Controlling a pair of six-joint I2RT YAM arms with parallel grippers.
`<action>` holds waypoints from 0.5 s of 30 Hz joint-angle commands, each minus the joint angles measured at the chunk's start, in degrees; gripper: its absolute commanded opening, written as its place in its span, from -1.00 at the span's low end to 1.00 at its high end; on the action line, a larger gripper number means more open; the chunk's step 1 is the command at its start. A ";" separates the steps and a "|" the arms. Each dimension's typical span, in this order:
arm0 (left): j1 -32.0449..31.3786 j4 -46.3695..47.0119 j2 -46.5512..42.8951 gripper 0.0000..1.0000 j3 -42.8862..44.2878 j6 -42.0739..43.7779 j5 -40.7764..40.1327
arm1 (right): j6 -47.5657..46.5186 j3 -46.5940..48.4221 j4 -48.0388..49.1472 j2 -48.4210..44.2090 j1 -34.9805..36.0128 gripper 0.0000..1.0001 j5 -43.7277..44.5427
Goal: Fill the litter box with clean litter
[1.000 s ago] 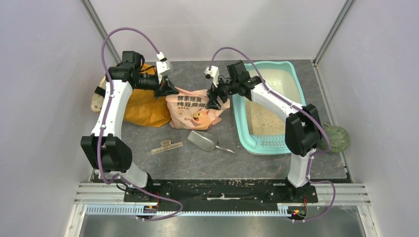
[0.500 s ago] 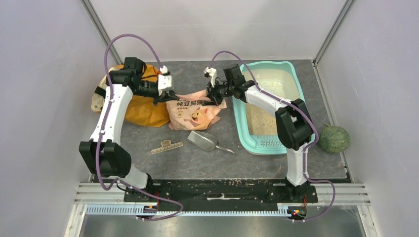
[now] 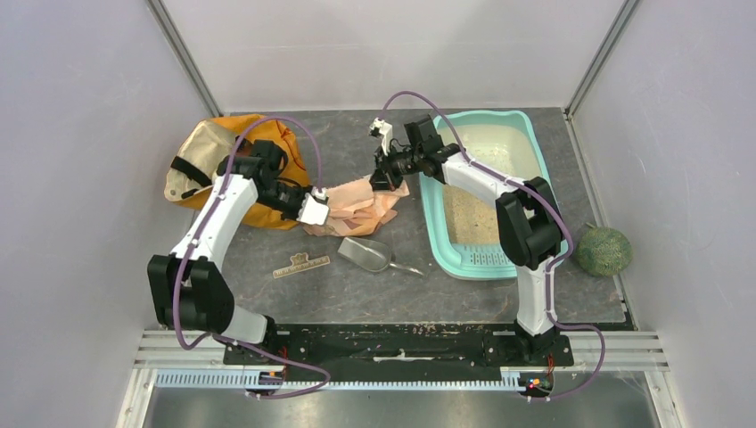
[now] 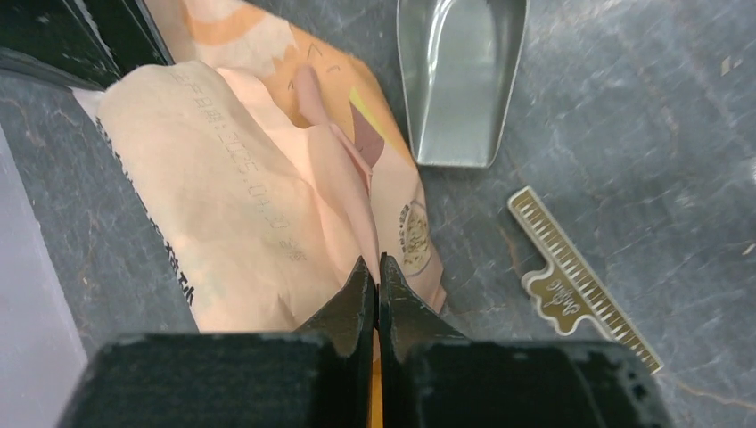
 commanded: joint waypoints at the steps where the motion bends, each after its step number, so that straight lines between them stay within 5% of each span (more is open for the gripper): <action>1: -2.59 7.35 0.33 -0.96 -2.03 -7.45 -10.85 | -0.04 -0.40 3.39 -3.23 -1.83 -1.00 0.70; 13: -4.00 15.01 3.98 -0.96 -2.61 -19.96 -17.70 | -7.83 -0.82 -0.32 -4.86 -1.88 -1.00 -3.77; 15: -4.00 16.03 2.60 -0.96 -3.97 -18.45 -17.29 | -11.16 -0.58 -3.26 -5.25 -1.88 -0.69 -5.41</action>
